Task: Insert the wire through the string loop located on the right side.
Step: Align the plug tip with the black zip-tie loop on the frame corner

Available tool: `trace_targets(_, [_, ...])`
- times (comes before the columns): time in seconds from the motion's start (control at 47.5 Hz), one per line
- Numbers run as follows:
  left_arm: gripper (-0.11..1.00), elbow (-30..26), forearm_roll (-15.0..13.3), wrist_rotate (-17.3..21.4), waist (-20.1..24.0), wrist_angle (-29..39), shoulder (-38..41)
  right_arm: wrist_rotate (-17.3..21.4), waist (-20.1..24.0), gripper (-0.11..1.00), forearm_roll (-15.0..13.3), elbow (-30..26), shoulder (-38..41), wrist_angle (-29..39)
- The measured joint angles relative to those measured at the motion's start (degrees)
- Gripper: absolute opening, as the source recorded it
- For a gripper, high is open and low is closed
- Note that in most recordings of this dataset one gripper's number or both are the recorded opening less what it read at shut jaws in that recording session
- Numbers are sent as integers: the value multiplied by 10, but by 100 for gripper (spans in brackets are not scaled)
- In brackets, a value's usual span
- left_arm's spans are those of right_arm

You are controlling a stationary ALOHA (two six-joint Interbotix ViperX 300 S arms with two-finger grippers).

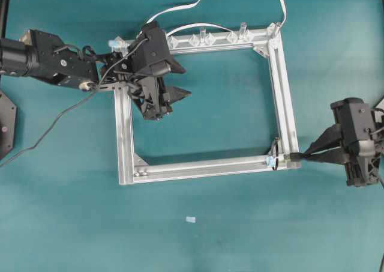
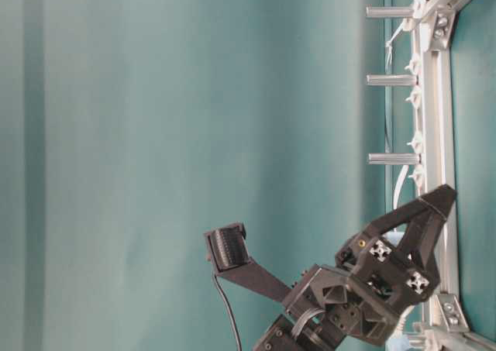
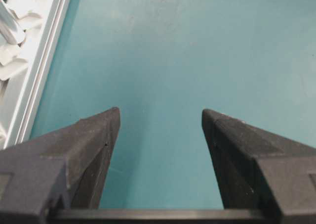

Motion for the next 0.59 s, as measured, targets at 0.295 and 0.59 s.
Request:
trace_targets(0.295, [70,0,1,0,0,0,0,0,-4,14,-1,-1,0,-1])
trace_targets(0.59, [69,0,0,0,0,0,-1,0,-4,14,-1,-1,0,-1])
